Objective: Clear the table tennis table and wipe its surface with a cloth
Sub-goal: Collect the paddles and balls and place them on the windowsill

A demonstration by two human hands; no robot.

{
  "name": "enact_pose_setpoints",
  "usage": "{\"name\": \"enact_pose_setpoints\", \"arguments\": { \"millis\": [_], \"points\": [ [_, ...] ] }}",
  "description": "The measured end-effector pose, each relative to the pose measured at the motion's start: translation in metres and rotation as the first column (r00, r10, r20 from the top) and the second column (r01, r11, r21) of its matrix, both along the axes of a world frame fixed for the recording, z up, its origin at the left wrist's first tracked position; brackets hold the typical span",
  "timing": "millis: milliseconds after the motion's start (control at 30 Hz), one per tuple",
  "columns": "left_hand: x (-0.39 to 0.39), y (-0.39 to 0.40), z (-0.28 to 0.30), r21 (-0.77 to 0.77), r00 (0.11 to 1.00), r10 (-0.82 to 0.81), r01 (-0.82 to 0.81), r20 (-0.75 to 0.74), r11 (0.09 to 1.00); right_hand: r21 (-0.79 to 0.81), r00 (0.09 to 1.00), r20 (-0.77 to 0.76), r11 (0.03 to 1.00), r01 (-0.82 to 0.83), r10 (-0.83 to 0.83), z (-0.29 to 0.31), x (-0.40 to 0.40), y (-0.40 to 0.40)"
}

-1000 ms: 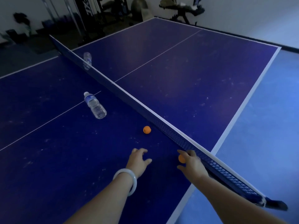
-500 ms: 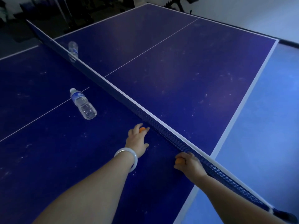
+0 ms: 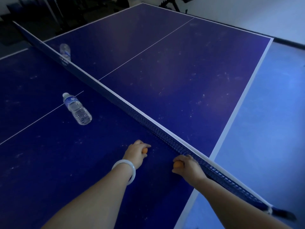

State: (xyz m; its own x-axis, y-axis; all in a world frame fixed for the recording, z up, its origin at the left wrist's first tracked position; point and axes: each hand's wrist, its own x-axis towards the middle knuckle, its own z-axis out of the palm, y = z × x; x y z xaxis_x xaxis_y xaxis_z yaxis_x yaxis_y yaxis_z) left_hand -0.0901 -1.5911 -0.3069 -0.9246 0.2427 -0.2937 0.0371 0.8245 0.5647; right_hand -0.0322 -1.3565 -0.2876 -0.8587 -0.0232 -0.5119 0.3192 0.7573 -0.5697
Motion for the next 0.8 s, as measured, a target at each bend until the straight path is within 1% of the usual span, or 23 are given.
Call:
{"name": "enact_pose_setpoints", "arguments": {
  "millis": [167,300,400,533,700,800],
  "points": [
    [0.021,0.006,0.006,0.037,1.000,0.007,-0.007,0.013,0.999,0.000,1.000,-0.016,1.000,-0.006,0.006,0.005,0.008,-0.003],
    [0.038,0.025,0.008,0.089,0.999,-0.015,0.012,0.028,0.996,0.022,0.998,-0.030,0.998,0.064,-0.063,0.009,0.027,0.000],
    [0.054,0.046,0.007,0.133,0.994,-0.091,0.083,0.058,0.988,0.017,0.990,-0.055,0.991,0.132,-0.130,0.011,0.048,0.009],
    [0.076,0.076,0.011,0.147,0.979,-0.193,0.181,0.070,0.972,-0.016,0.959,-0.083,0.962,0.272,-0.272,0.016,0.082,0.028],
    [0.106,0.117,0.027,0.155,0.952,-0.298,0.284,0.074,0.946,0.036,0.921,-0.123,0.926,0.377,-0.370,0.026,0.133,0.063],
    [0.134,0.150,0.038,0.155,0.920,-0.385,0.372,0.069,0.915,0.034,0.876,-0.153,0.884,0.467,-0.457,0.036,0.178,0.088]
  ]
}}
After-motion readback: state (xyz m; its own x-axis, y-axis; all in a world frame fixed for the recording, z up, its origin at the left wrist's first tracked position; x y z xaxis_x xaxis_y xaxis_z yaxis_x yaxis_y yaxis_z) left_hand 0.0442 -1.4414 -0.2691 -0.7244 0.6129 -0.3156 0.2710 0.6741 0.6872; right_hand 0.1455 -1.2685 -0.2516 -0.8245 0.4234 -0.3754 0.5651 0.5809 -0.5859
